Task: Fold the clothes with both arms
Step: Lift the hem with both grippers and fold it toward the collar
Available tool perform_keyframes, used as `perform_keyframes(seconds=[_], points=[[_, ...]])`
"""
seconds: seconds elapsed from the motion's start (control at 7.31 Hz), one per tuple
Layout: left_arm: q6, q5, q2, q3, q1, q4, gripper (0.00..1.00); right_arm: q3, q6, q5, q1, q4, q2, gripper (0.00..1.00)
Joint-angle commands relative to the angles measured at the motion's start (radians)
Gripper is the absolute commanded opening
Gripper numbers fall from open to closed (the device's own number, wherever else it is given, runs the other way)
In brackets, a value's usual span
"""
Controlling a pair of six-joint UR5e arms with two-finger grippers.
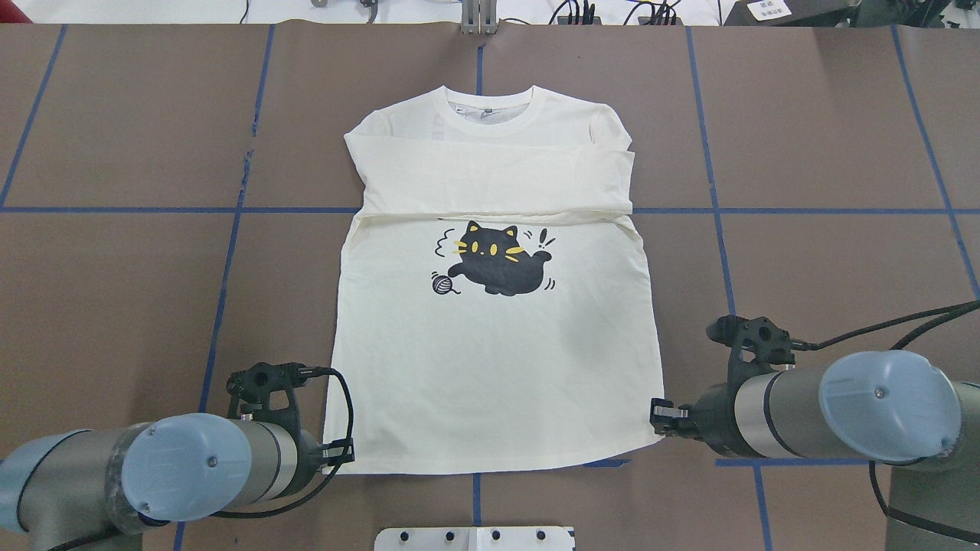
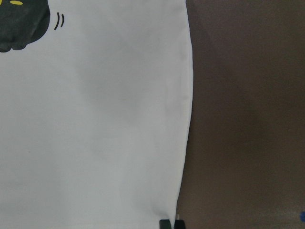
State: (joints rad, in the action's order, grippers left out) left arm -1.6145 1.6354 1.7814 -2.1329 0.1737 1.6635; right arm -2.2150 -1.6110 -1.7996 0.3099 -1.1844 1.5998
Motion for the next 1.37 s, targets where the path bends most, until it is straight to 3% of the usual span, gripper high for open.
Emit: perform_keyframes(seconds=[0.0,0.55,0.96,1.23], points=[[0.021,0.007,0.001,-0.106,0.000,-0.083,0.00,-0.066,0.005,-0.078,0.003,0.000,0.055,0.00],[0.134,0.029,-0.004,-0.307,-0.089,-0.236,0.00,-0.205,0.005,-0.274,0.000,0.002,0.146,0.00],[0.127,0.038,0.012,-0.328,-0.117,-0.249,0.00,-0.186,0.031,-0.311,0.047,0.045,0.141,0.00],[0.145,0.043,0.019,-0.317,-0.048,-0.246,0.00,-0.125,0.088,-0.317,0.130,0.127,0.121,0.00]])
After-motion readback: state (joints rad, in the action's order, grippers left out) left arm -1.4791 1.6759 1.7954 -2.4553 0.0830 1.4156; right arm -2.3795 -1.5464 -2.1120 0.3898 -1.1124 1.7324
